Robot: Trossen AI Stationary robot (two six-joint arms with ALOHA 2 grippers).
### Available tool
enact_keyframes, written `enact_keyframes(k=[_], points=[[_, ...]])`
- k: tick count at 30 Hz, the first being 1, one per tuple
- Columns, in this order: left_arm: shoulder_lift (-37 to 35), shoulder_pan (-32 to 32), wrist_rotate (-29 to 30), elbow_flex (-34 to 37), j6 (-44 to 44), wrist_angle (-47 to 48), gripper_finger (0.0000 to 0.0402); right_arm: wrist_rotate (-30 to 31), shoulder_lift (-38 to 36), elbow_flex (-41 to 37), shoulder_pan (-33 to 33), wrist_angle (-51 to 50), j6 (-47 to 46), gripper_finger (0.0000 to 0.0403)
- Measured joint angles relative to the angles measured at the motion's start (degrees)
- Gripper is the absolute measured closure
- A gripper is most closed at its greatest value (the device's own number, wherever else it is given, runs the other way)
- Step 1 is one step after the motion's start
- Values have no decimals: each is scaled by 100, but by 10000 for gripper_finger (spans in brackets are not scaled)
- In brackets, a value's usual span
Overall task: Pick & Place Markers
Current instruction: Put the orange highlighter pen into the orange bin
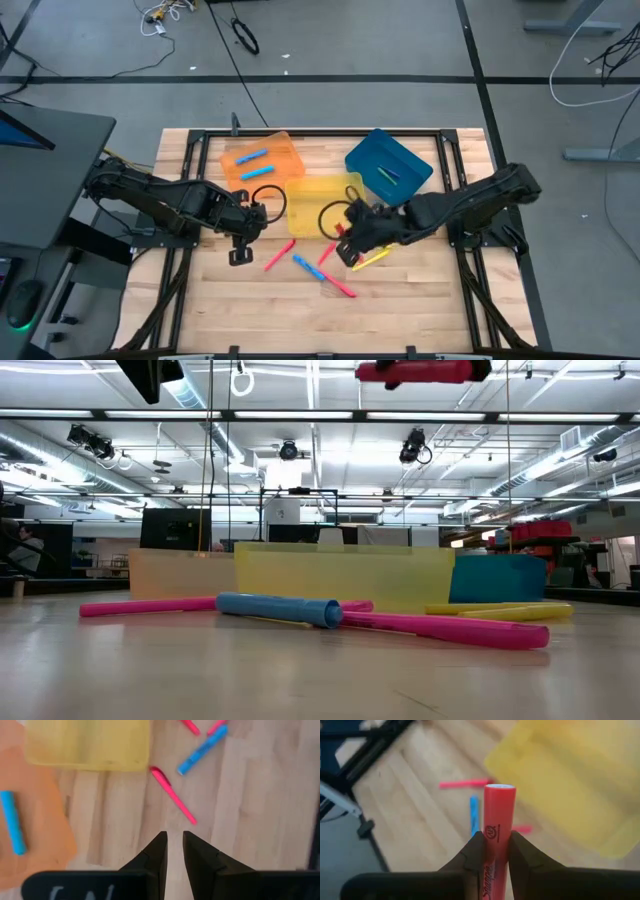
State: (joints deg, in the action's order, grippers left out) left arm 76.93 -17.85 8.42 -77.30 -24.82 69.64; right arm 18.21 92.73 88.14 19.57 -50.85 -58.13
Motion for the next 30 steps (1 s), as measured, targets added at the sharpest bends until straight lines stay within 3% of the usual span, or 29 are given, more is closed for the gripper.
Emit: enact_keyframes(k=[4, 9, 14, 30], points=[[-7, 2, 304, 0, -37, -244, 337, 603, -182, 0, 2, 150, 388, 352], [-70, 4, 340, 0, -46, -1169, 337, 1072, -252, 0, 7, 1056, 925, 352], [-133, 11, 375, -2, 34, -2254, 337, 1326, -252, 0, 17, 2099, 1531, 351], [-386, 270, 442, -2, 297, -5108, 337, 2092, -252, 0, 39, 4162, 2858, 351]])
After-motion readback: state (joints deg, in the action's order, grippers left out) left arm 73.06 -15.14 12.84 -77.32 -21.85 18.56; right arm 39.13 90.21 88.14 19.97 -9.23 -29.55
